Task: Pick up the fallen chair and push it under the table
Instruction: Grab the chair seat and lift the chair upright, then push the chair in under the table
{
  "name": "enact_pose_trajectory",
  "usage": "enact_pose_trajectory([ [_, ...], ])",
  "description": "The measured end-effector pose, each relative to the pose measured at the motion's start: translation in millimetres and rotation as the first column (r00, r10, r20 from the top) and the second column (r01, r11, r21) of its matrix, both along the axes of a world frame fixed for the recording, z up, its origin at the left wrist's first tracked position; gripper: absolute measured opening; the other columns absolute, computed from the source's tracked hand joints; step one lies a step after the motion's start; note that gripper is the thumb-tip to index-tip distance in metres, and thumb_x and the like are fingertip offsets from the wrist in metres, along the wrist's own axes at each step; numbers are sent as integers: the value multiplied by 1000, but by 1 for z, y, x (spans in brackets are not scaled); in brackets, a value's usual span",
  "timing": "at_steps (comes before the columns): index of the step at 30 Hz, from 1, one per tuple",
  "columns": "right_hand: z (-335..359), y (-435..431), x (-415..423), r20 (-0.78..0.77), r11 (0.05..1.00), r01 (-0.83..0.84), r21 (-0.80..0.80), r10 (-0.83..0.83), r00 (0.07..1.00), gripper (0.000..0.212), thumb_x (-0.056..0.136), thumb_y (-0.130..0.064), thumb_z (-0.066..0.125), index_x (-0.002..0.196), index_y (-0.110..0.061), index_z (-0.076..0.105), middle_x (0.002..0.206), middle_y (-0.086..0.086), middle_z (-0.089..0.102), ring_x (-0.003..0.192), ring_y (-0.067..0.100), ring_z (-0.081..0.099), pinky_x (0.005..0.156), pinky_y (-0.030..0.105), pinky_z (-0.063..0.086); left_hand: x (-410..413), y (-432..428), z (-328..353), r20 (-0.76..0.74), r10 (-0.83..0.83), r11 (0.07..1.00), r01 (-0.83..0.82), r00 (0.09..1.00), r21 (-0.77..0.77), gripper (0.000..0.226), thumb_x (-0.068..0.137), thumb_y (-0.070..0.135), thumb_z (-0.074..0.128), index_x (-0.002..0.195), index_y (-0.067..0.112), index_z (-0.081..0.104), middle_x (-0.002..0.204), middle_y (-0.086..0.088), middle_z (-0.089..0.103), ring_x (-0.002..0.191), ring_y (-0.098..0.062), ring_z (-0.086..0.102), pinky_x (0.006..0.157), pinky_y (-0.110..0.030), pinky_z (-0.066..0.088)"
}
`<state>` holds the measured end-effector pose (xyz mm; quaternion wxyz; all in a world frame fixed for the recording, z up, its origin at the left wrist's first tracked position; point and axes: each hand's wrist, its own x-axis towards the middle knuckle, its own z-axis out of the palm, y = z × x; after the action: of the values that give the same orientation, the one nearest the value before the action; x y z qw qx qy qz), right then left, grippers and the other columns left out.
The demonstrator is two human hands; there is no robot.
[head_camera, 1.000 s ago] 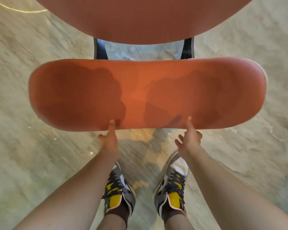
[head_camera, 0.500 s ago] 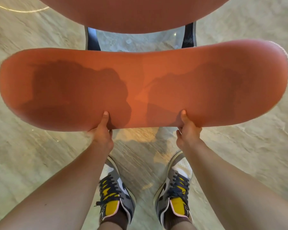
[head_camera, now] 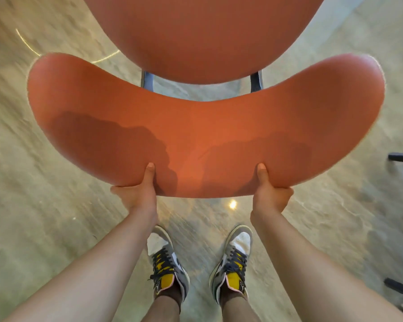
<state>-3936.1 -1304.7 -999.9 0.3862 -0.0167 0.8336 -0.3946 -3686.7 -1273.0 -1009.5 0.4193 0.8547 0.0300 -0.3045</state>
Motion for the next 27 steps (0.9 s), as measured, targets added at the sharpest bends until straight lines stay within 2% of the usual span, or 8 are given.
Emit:
enact_pose_trajectory([
  [8, 166, -105, 6, -204, 970, -230, -81, 209, 956, 61, 86, -54, 82, 114, -21, 40, 111, -3, 61, 96, 24, 61, 87, 32, 43, 23, -96, 174, 196, -240, 962, 260, 951, -86, 62, 80, 44, 89, 114, 24, 42, 130, -8, 67, 118, -30, 70, 96, -28, 45],
  [11, 219, -158, 13, -321, 933, -346, -101, 299, 899, 58, 95, -49, 74, 124, -12, 40, 127, 11, 67, 113, 34, 68, 90, 36, 47, 32, -149, 231, 262, -323, 928, 358, 909, -98, 60, 87, 39, 85, 123, 12, 45, 126, -9, 67, 119, -35, 69, 99, -37, 52],
  [13, 247, -194, 17, -409, 883, -459, -96, 385, 827, 68, 101, -44, 68, 145, -5, 33, 149, 21, 58, 133, 40, 63, 104, 42, 48, 37, -186, 262, 327, -411, 889, 454, 851, -63, 73, 93, 36, 79, 144, 5, 39, 145, -19, 58, 133, -38, 61, 111, -43, 47],
  [15, 271, -231, 21, -509, 807, -590, -25, 498, 702, 89, 106, -44, 59, 165, -1, 8, 165, 27, 38, 149, 43, 46, 117, 47, 41, 40, -227, 290, 433, -523, 820, 572, 734, 22, 94, 100, 34, 72, 165, 2, 12, 163, -30, 32, 150, -46, 40, 125, -45, 33],
  [17, 291, -266, 23, -628, 724, -676, 138, 592, 505, 91, 109, -49, 47, 168, -7, -7, 168, 32, 24, 156, 48, 30, 122, 55, 32, 40, -266, 313, 577, -646, 711, 668, 500, 219, 95, 105, 35, 63, 168, 8, -3, 169, -36, 4, 159, -54, 14, 130, -50, 15],
  [21, 313, -328, 25, -752, 484, -772, 412, 659, 11, 66, 111, -54, 20, 170, -27, 10, 176, 25, -18, 166, 44, -16, 132, 64, -4, 32, -323, 330, 549, -831, 319, 729, -92, 606, 80, 103, 71, 28, 168, 34, -3, 177, -14, -15, 163, -41, -22, 123, -67, -16],
  [24, 323, -367, 32, -713, 181, -819, 545, 614, -339, 87, 97, -77, 0, 164, -29, 27, 180, 7, 1, 165, 40, -22, 125, 65, -23, 31, -359, 341, 453, -822, 123, 668, -346, 734, 105, 79, 97, 31, 165, 42, 5, 177, -6, 6, 166, -33, -11, 122, -68, -16],
  [27, 339, -412, 33, -653, 65, -784, 618, 598, -465, 113, 75, -103, 8, 156, -28, 29, 169, 1, 29, 166, 39, -7, 120, 65, -30, 37, -405, 359, 445, -819, 117, 654, -362, 747, 96, 81, 80, 65, 159, 41, 24, 167, 1, 29, 165, -27, 11, 126, -67, 1],
])
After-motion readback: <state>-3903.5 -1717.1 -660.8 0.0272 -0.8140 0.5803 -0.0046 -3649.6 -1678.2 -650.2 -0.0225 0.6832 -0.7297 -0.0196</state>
